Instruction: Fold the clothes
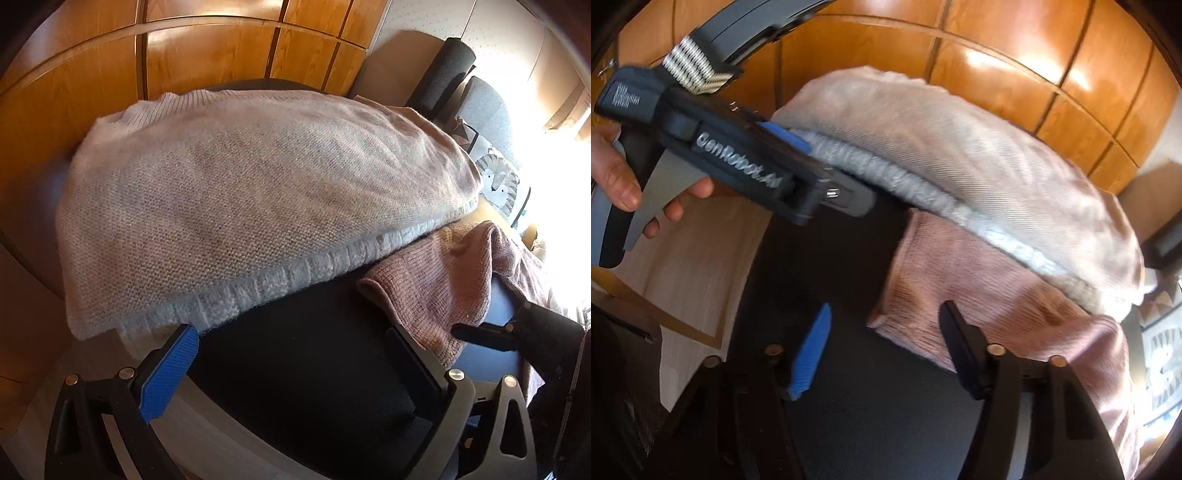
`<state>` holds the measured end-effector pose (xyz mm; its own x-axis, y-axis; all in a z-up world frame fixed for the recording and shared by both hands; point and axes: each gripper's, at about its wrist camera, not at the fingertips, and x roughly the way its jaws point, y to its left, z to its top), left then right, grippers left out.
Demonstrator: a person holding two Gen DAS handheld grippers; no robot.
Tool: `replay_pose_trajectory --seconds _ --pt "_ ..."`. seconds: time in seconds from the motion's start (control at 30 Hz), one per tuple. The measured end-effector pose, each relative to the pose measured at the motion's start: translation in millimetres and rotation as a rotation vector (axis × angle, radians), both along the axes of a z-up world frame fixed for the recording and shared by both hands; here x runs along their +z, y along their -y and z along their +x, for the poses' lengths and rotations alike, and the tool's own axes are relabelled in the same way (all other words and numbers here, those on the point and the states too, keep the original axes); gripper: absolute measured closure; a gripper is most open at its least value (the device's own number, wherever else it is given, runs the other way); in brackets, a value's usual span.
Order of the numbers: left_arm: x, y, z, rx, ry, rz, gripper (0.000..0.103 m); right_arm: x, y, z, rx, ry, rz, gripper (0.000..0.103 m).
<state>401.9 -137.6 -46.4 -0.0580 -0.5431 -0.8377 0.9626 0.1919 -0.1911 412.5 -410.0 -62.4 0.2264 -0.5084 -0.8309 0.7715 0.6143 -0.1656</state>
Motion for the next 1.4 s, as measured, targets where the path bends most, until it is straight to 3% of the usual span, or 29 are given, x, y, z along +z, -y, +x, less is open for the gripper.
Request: replay_pose_trajectory --seconds 0.47,0.5,0.53,0.6,0.93,1.2,1.4 --pt "-12 9 0 -0.002 -0.011 0.030 0.000 -11 26 -21 -0.024 0.152 0.088 0.040" --pt "-12 10 0 -0.002 -0.011 0.031 0.000 -10 28 -22 -0.038 0.151 0.090 0.048" --pt "-12 10 0 -0.001 -0.008 0.032 0.000 -9 30 -25 -0.061 0.150 0.089 0.066" --pt "-13 11 -1 -0.001 -0.001 0.035 0.000 -8 38 -35 -0.130 0.156 0.100 0.088" --pt "-12 16 -10 -0.015 -0.009 0.037 0.000 -4 50 -52 -0.278 0.162 0.081 0.090" --pt "-8 27 -22 -0.060 -0.055 0.028 0.000 9 57 -80 -0.405 0.265 0.049 0.091" --pt "-6 30 -39 -0.097 -0.074 0.024 0.000 10 51 -93 -0.455 0.283 0.056 0.090"
